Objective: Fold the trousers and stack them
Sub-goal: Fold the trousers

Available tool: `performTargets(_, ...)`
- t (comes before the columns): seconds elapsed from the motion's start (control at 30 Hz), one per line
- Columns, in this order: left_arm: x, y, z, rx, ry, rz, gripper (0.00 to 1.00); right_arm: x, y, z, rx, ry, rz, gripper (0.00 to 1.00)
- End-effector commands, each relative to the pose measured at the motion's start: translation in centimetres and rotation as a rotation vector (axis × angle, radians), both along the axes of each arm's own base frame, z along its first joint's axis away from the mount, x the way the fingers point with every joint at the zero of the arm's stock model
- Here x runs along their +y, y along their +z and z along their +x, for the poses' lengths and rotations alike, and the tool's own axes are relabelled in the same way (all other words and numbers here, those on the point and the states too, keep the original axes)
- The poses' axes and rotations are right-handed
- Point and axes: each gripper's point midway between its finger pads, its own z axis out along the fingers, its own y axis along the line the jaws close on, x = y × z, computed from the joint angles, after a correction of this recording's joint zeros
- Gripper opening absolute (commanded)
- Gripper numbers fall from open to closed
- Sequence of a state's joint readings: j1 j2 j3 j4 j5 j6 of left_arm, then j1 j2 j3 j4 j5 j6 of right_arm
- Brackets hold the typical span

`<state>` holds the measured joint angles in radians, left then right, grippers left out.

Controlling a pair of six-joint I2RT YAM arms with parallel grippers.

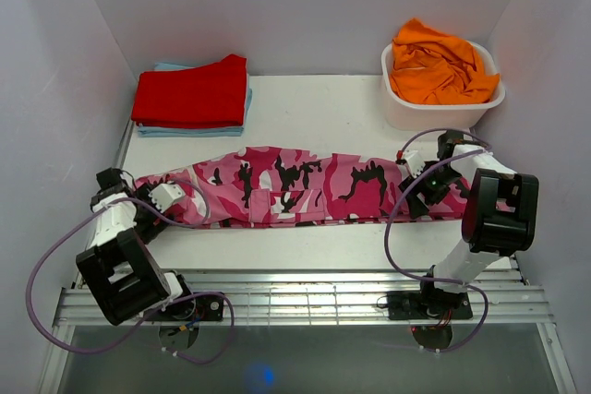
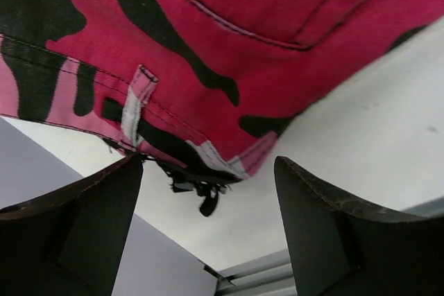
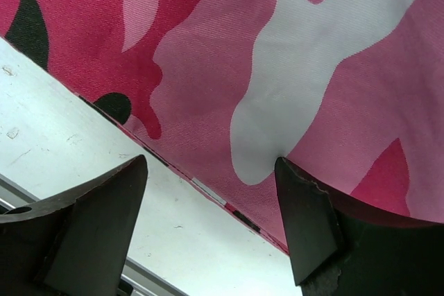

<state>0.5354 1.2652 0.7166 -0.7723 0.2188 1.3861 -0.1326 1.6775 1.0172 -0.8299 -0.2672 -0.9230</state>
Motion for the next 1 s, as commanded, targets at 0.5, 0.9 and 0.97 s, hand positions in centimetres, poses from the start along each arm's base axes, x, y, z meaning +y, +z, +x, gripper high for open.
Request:
performTargets(0.5,4.3,3.4,4.4,-0.164,-0.196,0.289,0.0,-2.8,-4.6,-1.5,0.083,0.006,-0.153,0.69)
performTargets(0.9,8.1,7.0,10.6,-0.275,-0.26,0.428,0.0,-3.4,-4.3,-1.7,0.076,0.022,-0.187,0.68)
performTargets(0.97,7.4,3.6,8.8,-0.21,-0.279,0.403,0.0,-3.5,-4.2,-1.6,0.076,0.022,-0.19,0.68)
